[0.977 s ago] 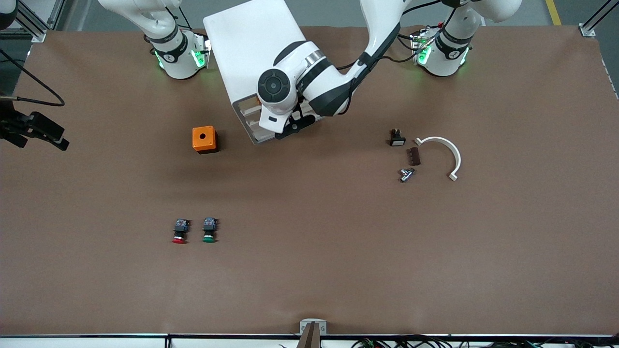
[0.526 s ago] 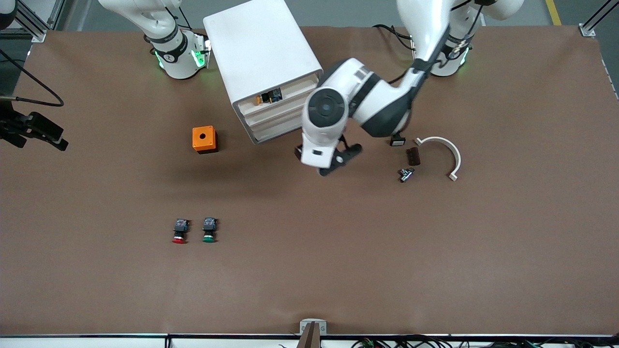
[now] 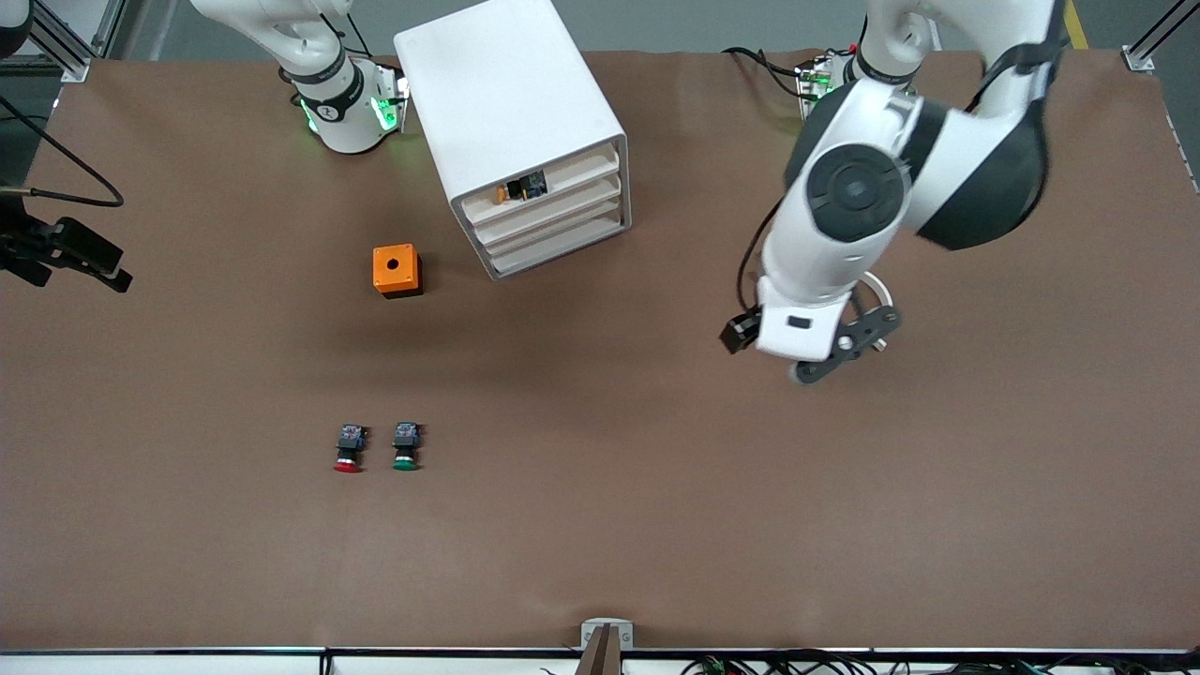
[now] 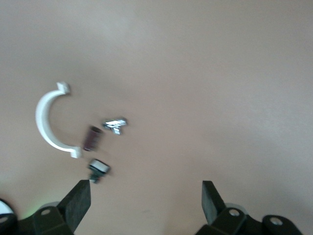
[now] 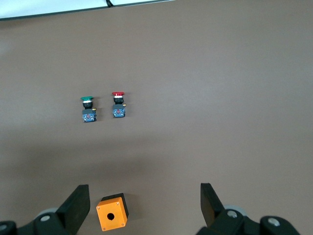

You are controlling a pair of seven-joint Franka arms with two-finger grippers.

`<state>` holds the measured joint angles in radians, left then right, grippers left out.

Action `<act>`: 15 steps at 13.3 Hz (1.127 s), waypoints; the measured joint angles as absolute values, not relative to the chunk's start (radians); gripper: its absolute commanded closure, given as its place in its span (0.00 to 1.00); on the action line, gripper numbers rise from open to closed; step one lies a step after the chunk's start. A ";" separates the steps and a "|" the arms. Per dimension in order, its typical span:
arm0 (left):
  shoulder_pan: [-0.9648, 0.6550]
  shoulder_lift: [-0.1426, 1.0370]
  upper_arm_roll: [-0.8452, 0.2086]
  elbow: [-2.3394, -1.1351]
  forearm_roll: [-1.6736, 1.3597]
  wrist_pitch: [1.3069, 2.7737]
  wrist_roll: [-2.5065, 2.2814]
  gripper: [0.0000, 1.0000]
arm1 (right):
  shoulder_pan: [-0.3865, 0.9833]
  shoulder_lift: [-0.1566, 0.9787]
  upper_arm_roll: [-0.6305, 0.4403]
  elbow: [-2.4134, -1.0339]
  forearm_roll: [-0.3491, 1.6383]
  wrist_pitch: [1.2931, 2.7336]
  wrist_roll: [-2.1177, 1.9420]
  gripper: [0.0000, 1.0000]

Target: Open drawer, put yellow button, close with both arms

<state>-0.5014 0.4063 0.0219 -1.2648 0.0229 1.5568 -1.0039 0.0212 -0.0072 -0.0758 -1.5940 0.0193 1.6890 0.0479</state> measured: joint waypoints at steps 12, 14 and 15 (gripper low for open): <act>-0.081 0.039 -0.029 -1.433 0.029 1.450 -0.337 0.00 | 0.020 -0.007 -0.076 -1.595 0.019 1.689 0.048 0.00; -0.052 -0.001 -0.030 -1.475 0.029 1.450 -0.296 0.00 | 0.020 -0.007 -0.076 -1.595 0.019 1.689 0.048 0.00; -0.044 -0.014 -0.030 -1.489 0.029 1.450 -0.292 0.00 | 0.020 -0.007 -0.076 -1.595 0.019 1.689 0.048 0.00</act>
